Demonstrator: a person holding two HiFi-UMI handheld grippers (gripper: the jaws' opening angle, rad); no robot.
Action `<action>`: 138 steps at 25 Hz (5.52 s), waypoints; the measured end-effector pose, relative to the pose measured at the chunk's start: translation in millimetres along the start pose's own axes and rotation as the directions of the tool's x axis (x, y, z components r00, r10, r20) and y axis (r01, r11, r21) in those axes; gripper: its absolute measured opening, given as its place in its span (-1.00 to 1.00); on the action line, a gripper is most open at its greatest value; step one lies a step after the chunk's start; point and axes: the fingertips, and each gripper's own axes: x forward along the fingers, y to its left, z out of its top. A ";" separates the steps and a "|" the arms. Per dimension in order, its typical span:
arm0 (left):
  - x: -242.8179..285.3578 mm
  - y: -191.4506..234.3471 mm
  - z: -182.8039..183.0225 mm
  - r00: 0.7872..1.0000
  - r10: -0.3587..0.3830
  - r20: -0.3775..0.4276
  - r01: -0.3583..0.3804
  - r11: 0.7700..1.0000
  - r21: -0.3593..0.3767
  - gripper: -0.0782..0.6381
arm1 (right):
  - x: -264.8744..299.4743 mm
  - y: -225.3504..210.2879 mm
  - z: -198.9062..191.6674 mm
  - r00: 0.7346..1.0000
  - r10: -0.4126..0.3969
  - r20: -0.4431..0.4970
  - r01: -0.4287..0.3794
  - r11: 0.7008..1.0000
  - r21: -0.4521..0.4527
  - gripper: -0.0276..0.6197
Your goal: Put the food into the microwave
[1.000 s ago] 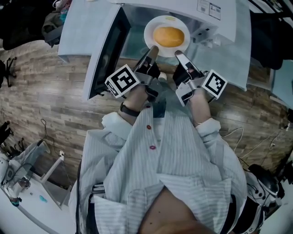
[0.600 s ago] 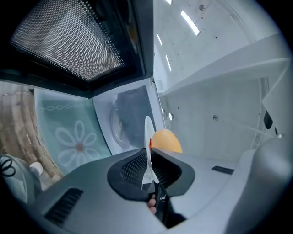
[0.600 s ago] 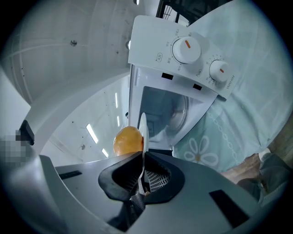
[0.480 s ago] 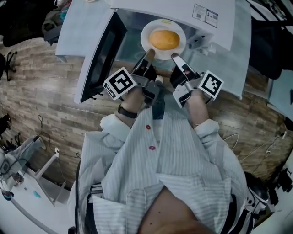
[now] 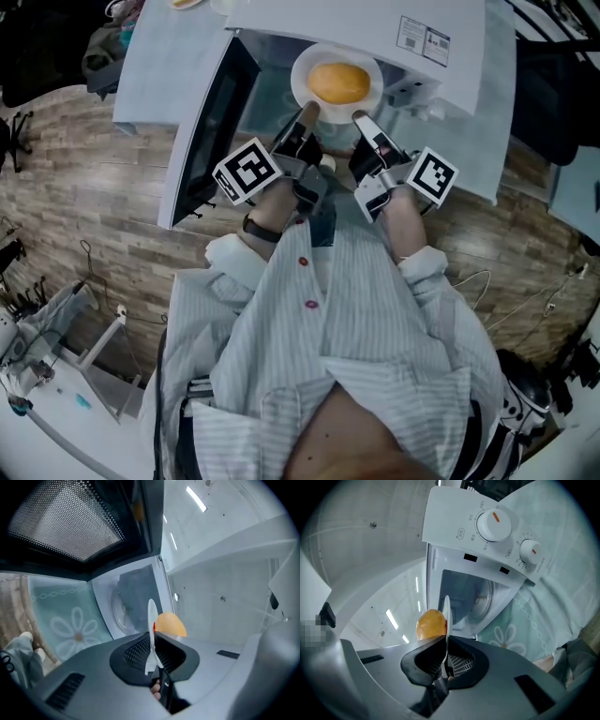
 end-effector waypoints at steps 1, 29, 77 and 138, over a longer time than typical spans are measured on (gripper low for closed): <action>1.5 1.2 0.7 1.000 0.000 -0.003 0.000 1.000 0.003 -0.70 | 1.1 -0.8 1.0 1.000 -0.003 0.001 0.003 1.000 -0.006 -0.80; 38.6 57.0 2.8 0.995 0.083 -0.049 -0.081 0.996 0.047 -0.70 | 28.6 -58.8 17.7 0.993 -0.115 -0.025 0.114 0.991 -0.066 -0.79; 109.7 109.5 38.6 0.976 0.195 -0.102 -0.124 0.869 0.478 -0.55 | 101.6 -103.0 56.6 0.985 -0.135 0.108 0.161 0.943 -0.290 -0.69; 121.3 114.3 49.0 0.929 0.349 -0.121 -0.174 0.702 0.691 -0.36 | 114.2 -99.9 79.7 0.896 -0.389 0.214 0.425 0.614 -0.665 -0.42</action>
